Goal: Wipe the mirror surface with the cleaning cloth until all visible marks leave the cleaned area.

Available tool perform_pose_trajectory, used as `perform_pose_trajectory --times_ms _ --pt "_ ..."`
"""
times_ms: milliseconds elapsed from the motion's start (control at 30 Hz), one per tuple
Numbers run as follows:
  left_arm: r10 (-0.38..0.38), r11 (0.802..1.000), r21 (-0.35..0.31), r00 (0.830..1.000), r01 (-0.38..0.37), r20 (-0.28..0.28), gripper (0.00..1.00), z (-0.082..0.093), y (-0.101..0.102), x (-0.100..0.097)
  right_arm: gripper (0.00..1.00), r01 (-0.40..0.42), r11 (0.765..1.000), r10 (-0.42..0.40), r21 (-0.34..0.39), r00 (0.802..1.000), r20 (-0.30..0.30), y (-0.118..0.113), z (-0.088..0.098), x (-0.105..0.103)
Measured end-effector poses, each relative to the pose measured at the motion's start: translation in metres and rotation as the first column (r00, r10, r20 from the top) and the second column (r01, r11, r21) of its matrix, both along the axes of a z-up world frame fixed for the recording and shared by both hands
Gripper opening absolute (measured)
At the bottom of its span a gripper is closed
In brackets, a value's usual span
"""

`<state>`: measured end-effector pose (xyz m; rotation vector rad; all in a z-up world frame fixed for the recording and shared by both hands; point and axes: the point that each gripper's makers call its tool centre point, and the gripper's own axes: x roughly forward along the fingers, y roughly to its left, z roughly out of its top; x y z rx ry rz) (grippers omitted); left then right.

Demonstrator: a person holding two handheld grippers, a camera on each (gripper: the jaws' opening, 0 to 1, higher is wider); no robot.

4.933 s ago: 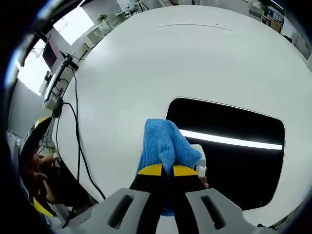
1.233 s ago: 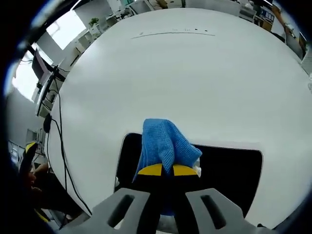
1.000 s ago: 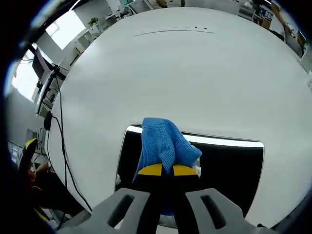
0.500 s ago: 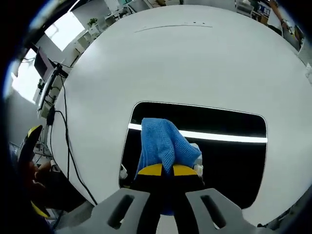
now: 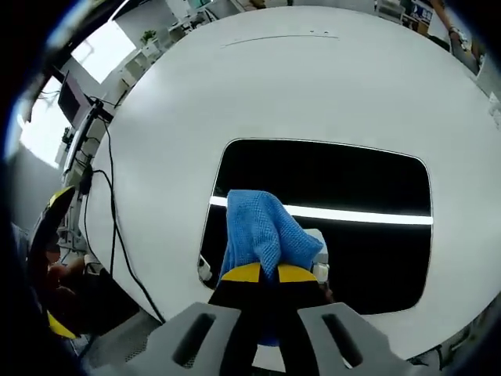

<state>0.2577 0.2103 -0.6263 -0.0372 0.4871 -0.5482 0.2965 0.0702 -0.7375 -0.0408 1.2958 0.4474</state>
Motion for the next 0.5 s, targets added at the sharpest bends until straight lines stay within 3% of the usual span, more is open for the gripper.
perform_pose_trajectory --times_ms 500 --pt "0.041 0.999 0.02 0.999 -0.041 0.003 0.99 -0.0098 -0.0051 -0.0085 0.0 -0.038 0.999 0.038 0.034 0.999 0.001 0.0007 -0.0037 -0.0126"
